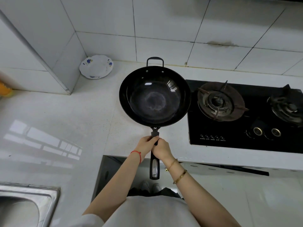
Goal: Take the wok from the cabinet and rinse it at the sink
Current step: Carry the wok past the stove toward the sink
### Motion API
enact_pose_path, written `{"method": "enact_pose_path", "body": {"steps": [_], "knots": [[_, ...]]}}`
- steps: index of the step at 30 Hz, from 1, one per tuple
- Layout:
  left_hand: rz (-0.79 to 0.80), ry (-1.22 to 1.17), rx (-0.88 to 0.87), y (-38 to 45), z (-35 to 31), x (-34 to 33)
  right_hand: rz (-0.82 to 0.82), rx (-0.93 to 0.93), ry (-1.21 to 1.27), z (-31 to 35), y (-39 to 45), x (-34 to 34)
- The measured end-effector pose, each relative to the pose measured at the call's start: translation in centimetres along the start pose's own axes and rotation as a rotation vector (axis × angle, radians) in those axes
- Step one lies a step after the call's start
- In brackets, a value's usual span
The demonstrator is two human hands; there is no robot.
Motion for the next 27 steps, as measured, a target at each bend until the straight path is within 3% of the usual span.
{"method": "enact_pose_path", "body": {"steps": [7,13,27], "knots": [[0.008,-0.094,0.097,-0.4,0.0,0.4,-0.038,-0.195,0.266,0.5,-0.6,-1.5],[0.03,-0.269,0.138,-0.6,0.1,0.5,-0.211,-0.133,0.258,0.6,-1.1,-2.5],[0.017,-0.475,0.08,-2.3,1.5,-0.7,-0.184,0.012,0.231,-1.1,-2.3,-1.4]]}}
Point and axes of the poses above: each hand's wrist, its own y-axis towards the middle knuckle, its own x-axis out of the back of the hand, z = x × y, the point moved 1 cm from there along y, towards the middle knuckle, and after that the axes turned 9 degrees about -z, right-handed, at the moved point
